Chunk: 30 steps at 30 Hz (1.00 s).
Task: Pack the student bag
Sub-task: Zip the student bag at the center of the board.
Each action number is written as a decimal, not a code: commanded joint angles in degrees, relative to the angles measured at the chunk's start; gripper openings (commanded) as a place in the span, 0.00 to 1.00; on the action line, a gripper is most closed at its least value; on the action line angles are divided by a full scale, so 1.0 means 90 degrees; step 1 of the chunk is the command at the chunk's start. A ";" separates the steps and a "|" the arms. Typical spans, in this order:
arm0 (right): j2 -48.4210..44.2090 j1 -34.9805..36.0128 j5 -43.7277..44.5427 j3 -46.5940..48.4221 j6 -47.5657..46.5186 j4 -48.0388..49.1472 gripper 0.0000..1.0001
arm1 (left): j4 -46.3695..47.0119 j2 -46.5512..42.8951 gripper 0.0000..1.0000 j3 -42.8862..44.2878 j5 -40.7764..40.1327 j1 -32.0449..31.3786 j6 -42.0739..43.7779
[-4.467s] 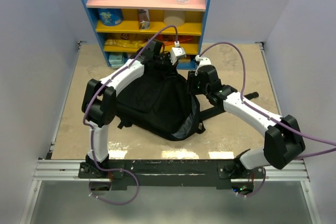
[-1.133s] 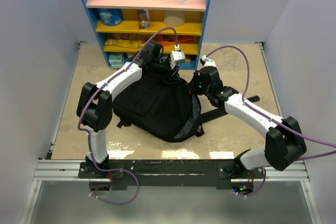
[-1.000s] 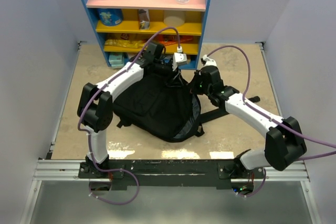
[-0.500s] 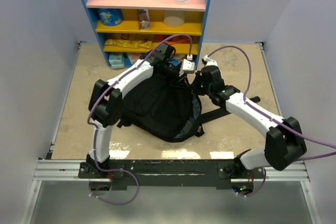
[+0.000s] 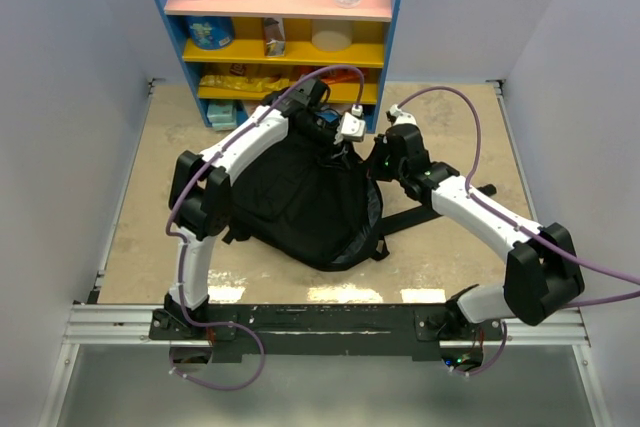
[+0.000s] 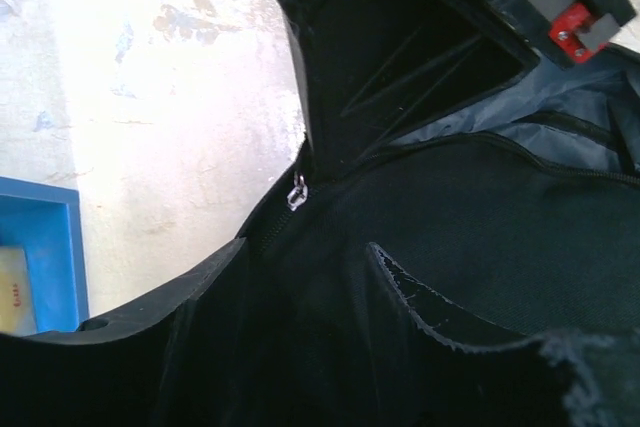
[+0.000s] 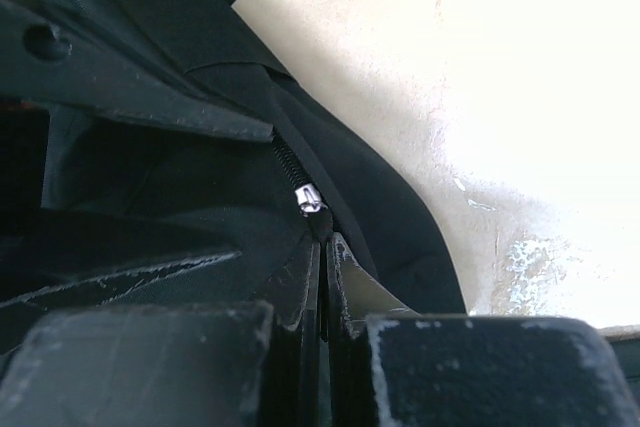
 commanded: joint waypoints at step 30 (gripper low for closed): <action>-0.0535 -0.0116 0.0060 0.0273 -0.0234 -0.0618 0.00 | 0.1040 0.0026 0.00 0.0134 -0.0362 -0.0130 0.0264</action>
